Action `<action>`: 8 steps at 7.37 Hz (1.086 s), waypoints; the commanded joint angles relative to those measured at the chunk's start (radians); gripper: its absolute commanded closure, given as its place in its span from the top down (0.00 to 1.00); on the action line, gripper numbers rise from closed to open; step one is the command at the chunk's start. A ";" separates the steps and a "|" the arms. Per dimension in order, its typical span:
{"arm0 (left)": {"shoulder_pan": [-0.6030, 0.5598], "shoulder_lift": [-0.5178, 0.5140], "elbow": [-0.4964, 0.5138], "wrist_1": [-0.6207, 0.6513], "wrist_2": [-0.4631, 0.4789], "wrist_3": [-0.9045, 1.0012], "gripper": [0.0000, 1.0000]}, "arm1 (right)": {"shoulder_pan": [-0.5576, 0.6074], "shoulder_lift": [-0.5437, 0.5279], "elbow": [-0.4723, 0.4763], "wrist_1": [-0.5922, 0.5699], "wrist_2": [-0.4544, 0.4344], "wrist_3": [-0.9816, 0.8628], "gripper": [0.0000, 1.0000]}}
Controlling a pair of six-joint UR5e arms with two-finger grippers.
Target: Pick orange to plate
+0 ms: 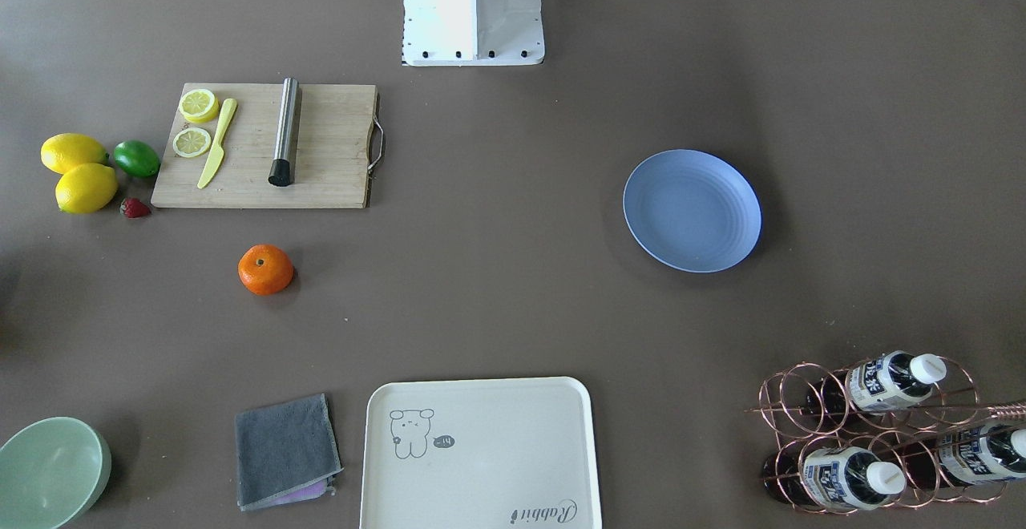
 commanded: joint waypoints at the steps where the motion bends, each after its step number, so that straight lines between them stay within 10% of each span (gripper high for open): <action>1: 0.000 -0.002 -0.001 -0.001 0.002 0.001 0.98 | 0.000 0.000 0.002 0.000 0.002 0.000 1.00; 8: 0.003 -0.008 -0.001 -0.014 -0.005 0.010 0.98 | -0.001 0.000 0.005 0.000 0.009 0.000 1.00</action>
